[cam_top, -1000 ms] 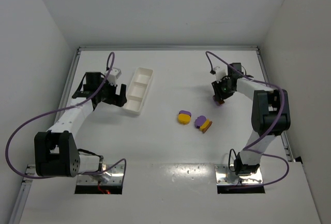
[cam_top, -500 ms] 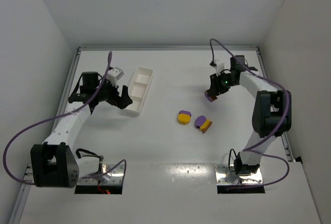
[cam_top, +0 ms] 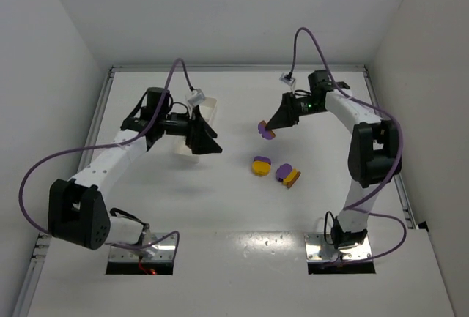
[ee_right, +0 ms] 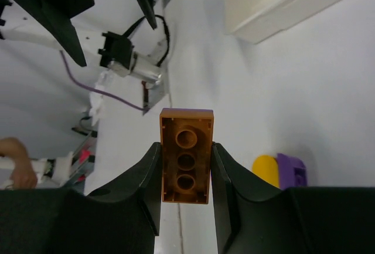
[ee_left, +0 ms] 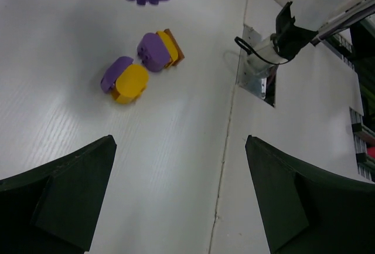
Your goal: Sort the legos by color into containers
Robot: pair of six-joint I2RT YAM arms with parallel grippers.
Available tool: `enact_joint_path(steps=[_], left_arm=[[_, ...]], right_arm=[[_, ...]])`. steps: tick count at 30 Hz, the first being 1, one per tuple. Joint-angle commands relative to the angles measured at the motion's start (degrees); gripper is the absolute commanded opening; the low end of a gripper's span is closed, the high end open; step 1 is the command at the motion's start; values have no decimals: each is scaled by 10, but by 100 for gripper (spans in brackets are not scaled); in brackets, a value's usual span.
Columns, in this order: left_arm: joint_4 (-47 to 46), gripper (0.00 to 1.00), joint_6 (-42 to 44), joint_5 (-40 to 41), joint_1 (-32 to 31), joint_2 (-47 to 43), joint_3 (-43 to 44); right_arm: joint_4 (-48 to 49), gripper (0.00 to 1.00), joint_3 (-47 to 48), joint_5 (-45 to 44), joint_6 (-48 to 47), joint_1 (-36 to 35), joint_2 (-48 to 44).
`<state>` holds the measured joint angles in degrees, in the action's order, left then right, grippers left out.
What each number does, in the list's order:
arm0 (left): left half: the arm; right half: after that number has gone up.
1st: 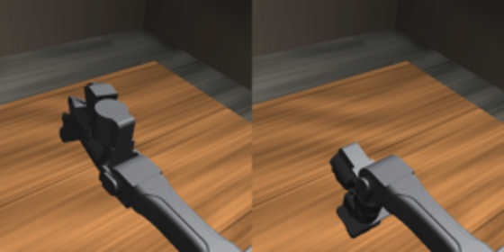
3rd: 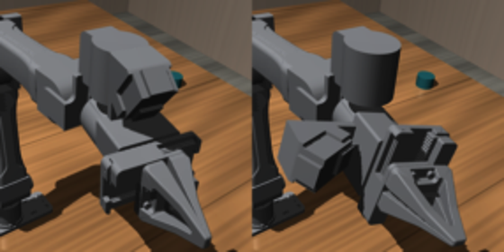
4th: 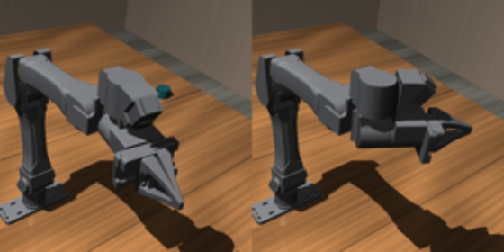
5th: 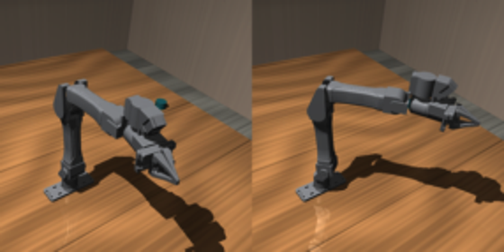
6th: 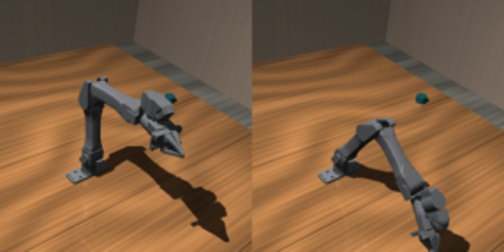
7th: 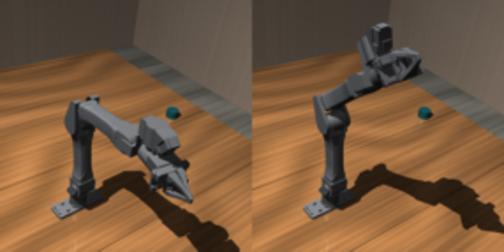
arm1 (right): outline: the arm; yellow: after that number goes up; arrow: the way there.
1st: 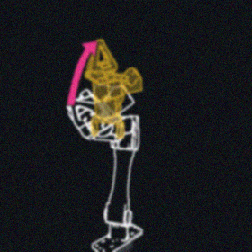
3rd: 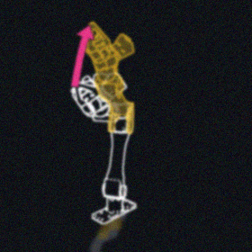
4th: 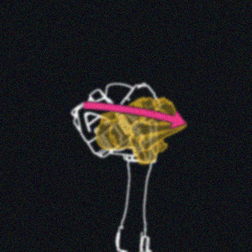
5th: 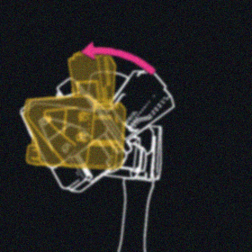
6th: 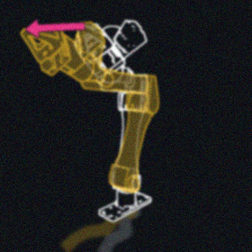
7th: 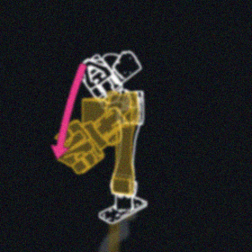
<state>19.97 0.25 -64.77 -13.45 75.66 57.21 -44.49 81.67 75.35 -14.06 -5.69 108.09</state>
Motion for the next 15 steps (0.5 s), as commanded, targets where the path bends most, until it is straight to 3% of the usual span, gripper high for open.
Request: enact_joint_path(steps=[1,7,15], left_arm=[[-117,100,-87,19,-45,18,37],[-131,97,-107,67,-115,120,110],[-114,96,-107,72,-126,179,161]], right_arm=[[-3,4,14,84,-4,-27,2],[-3,4,19,74,-4,-51,-21],[9,4,7,61,-4,-69,-49]])
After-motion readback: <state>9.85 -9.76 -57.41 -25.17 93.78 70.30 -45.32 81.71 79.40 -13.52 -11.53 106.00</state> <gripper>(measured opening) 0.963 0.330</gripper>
